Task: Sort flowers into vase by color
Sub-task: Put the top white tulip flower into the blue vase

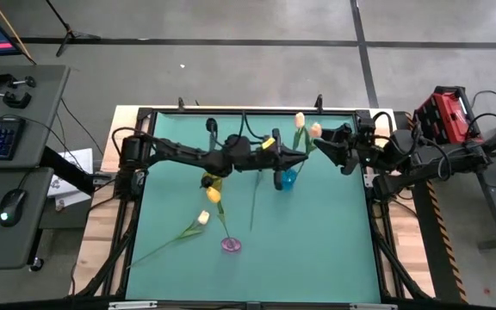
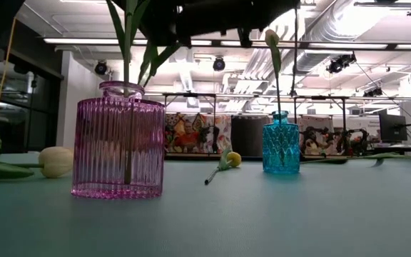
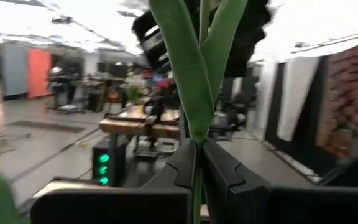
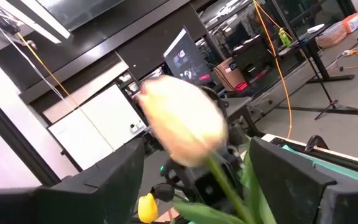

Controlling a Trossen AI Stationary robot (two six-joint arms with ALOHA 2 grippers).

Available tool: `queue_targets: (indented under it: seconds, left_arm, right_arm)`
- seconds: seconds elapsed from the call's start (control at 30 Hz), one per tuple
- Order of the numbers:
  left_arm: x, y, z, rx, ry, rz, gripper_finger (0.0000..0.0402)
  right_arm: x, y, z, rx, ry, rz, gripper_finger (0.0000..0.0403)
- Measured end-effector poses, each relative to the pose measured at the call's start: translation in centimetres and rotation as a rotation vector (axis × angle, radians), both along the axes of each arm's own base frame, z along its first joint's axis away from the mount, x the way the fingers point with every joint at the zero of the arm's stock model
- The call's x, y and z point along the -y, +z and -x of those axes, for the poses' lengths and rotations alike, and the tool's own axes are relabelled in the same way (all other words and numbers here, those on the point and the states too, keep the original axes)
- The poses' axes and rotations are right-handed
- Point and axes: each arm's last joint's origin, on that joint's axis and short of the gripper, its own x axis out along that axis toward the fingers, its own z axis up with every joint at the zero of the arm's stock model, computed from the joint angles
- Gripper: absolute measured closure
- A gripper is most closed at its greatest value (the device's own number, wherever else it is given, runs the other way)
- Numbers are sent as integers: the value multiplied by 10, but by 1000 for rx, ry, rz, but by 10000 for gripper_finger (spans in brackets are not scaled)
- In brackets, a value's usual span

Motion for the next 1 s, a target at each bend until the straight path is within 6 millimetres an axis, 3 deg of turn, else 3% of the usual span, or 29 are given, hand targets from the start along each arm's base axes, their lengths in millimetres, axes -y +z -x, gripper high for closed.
queue_targets:
  seconds: [0.3, 0.67, 1.0]
  left_arm:
    - [-6, 8, 3, 10, 120, -107, 401]
    - [-18, -2, 2, -86, 152, -64, 401]
    - [-10, -2, 1, -73, 98, -17, 401]
  right_arm:
    - [0, 0, 0, -1, -3, 0, 123]
    - [0, 0, 0, -4, -4, 0, 123]
    - [0, 0, 0, -2, -3, 0, 123]
